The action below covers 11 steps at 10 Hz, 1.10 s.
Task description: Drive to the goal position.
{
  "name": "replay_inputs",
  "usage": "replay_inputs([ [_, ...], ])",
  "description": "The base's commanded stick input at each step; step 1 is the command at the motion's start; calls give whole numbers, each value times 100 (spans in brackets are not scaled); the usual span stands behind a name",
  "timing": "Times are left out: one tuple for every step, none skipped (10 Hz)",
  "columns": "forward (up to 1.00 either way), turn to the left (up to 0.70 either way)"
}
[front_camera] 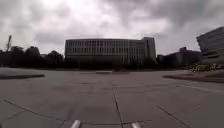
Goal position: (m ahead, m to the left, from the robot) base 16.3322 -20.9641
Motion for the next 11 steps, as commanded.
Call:
replay_inputs([
  [100,0],
  [100,0],
  [100,0],
  [100,0],
  [100,-6],
  [100,-20],
  [100,-20],
  [100,0],
  [100,-3],
  [100,-17],
  [100,-1],
])
